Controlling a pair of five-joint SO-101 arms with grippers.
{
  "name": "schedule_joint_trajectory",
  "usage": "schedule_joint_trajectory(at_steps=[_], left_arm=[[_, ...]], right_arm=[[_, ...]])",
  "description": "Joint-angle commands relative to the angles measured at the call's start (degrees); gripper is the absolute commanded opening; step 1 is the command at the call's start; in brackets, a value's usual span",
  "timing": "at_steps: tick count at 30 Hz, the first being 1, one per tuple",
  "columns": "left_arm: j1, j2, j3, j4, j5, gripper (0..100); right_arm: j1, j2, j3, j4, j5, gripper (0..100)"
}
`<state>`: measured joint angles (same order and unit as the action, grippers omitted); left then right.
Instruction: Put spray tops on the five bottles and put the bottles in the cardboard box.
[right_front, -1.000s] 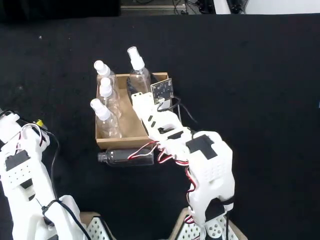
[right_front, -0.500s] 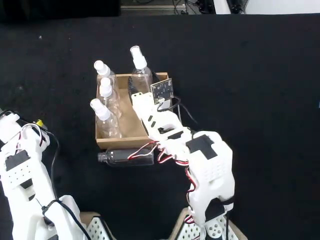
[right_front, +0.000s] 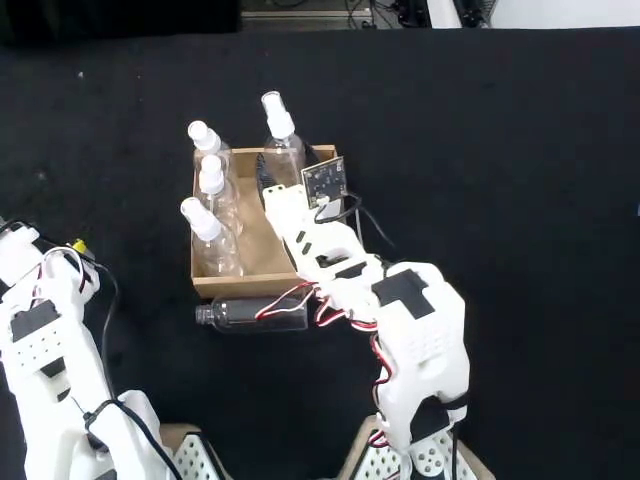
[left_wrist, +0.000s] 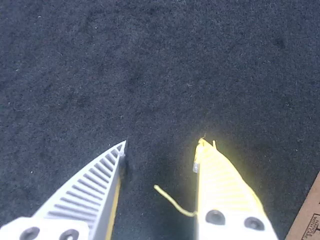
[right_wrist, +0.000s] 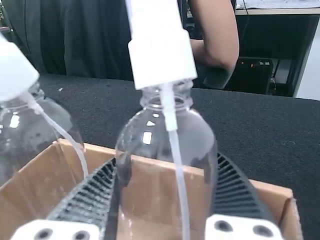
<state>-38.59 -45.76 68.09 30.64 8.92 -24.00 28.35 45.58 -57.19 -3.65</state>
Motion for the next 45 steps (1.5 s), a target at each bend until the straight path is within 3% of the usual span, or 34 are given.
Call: schedule_joint_trajectory(at_steps=[1,13,21,27,32,40,45], left_arm=[[-0.92,-1.76,-0.84,-1.05,0.44,20],[-0.92,-1.76,-0.84,-1.05,0.44,20],[-0.92,-1.76,-0.84,-1.05,0.44,20],[-0.92,-1.76,-0.84,-1.05,0.44,20],[-0.92,-1.76,-0.84,-1.05,0.44,20],[-0.75,-1.76,-0.84,-1.05,0.44,20],[-0.66,-1.76,-0.84,-1.05,0.44,20]], right_arm=[[-0.97,-1.01,-1.80,0.09,0.00,22.4],[-0.97,-1.10,-1.71,0.09,0.00,23.9],[-0.62,-1.19,-1.80,-0.53,0.00,5.4],[-0.53,-1.19,-1.63,-0.70,0.09,5.1],[-0.53,-2.42,2.15,-7.38,0.00,5.0],[1.58,-22.64,12.26,-7.03,-0.09,5.0],[10.46,-41.98,11.65,10.99,-0.09,5.3]])
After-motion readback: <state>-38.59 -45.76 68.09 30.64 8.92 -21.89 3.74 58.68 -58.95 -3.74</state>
